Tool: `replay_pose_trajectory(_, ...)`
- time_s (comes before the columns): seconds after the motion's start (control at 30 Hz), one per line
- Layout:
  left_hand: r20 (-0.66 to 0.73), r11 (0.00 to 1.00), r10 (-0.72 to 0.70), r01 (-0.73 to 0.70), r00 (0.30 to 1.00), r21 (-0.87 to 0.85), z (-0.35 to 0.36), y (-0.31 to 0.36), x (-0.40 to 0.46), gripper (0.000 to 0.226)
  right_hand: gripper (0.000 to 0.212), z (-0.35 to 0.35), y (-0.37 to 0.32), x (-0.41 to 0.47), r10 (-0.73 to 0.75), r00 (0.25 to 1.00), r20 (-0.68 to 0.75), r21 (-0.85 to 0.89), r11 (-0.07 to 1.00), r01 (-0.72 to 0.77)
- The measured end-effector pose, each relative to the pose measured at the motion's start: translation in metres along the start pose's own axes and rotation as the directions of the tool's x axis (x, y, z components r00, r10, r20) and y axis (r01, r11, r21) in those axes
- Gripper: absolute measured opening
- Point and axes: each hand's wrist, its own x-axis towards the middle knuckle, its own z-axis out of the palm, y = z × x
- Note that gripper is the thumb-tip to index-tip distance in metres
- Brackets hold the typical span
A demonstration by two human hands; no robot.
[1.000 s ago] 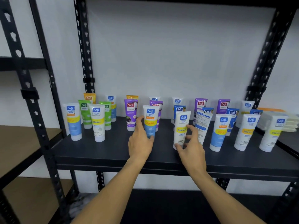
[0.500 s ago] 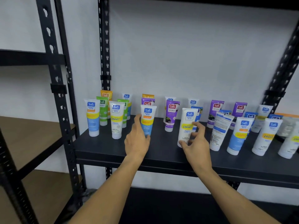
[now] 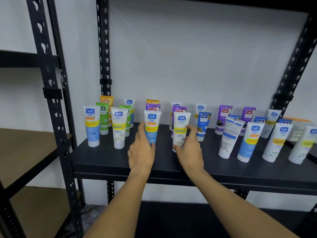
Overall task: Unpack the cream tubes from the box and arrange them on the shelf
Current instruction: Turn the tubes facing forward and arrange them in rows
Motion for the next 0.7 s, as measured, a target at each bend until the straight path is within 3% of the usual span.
replay_pose_trajectory(0.7, 0.002, 0.992, 0.044, -0.044, 0.999, 0.121, 0.0038, 0.0027, -0.0010, 0.087, 0.082, 0.0065, 0.0018, 0.0054, 0.040, 0.999, -0.007, -0.070, 0.997, -0.041)
